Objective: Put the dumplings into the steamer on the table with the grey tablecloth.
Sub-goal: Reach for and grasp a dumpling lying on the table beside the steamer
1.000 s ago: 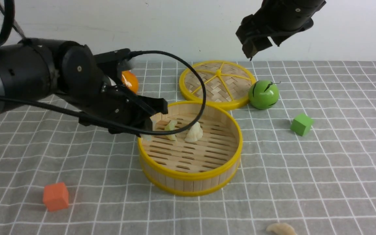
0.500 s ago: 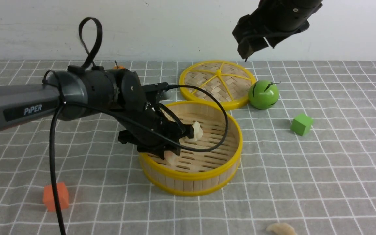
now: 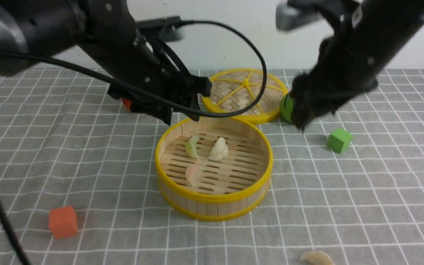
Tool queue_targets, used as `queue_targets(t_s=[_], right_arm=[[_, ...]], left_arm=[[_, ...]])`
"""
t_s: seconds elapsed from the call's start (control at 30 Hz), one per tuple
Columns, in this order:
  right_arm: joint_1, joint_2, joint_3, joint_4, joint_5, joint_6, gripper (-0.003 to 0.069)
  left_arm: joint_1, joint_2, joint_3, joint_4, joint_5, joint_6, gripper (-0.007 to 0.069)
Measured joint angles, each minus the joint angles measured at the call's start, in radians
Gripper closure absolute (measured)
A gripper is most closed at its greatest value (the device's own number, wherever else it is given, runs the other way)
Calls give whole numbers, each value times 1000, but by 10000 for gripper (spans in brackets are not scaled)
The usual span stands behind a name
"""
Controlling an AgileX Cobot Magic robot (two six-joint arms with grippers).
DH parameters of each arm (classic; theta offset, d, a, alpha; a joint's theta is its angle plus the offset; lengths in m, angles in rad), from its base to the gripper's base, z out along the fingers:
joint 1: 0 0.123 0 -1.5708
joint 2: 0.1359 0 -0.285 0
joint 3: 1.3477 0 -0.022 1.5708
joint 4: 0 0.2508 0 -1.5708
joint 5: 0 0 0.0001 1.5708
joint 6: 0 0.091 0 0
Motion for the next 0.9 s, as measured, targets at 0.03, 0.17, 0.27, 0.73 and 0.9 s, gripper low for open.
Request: queue_targets(t_s=[0.03,0.17,0.27,0.73,0.9], right_arm=[[0,-4,76,2,-23,-2,134],[0,-15,422,3,-210,-10,134],[0,-15,549,17,-316,-23,134],[-1,80,655,139,-477,-140,440],[-1,65,573,198,-342,-140,465]], left_arm=[[0,-33,1,8,16,0,239],[0,-212,84,52,57,0,334],[0,-327,176,56,32,0,403],[1,-850,711,282,-85,-137,578],[1,-1018,861,465,-30,-324,578]])
